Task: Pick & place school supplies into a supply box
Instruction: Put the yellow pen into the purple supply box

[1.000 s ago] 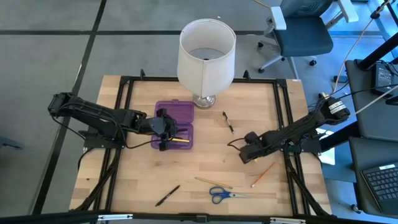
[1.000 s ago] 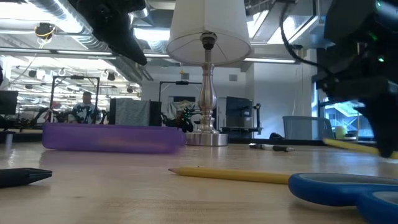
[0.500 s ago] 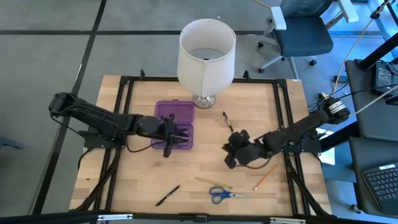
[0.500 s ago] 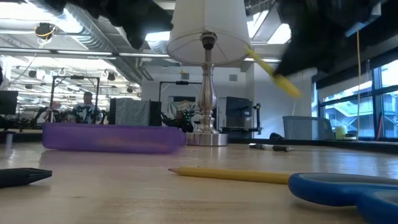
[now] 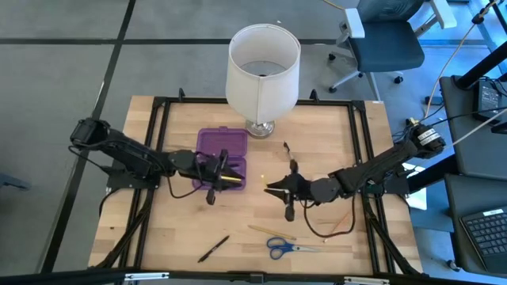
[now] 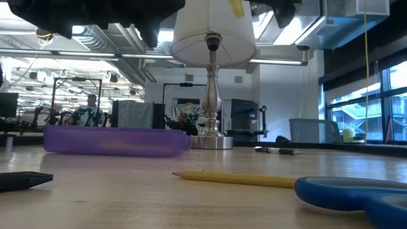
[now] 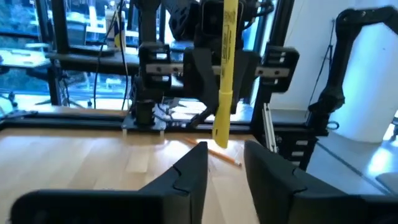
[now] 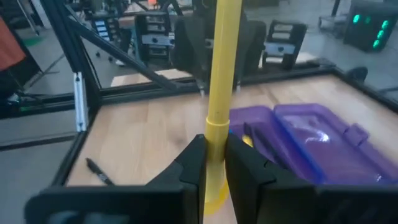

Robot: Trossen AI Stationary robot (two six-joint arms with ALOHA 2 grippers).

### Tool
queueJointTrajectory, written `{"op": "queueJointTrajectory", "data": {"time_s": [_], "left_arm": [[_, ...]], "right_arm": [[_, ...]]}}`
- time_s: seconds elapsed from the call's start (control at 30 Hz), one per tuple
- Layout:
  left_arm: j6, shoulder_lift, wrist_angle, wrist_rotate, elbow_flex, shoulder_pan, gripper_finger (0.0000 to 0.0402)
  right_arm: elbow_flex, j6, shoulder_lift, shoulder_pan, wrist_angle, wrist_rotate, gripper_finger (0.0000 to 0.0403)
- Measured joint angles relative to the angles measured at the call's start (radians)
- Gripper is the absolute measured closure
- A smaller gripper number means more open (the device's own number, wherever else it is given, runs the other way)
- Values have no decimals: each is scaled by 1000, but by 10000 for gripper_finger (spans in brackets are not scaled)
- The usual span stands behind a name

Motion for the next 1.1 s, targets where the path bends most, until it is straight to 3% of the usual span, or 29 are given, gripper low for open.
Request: {"op": "queueJointTrajectory", "data": {"time_s": [0.23, 0.47, 0.8, 1.1], "left_arm": [[-5, 23, 16, -1, 0, 0, 232], [-66, 23, 20, -4, 0, -8, 215], [-60, 23, 19, -48, 0, -6, 238], [14, 23, 18, -53, 0, -5, 306]], "right_arm": [[0, -35, 89, -60, 123, -97, 350], [0, -39, 191, -107, 207, -187, 350], [0, -8, 277, -167, 335, -259, 350], [0, 17, 298, -184, 334, -276, 350]]}}
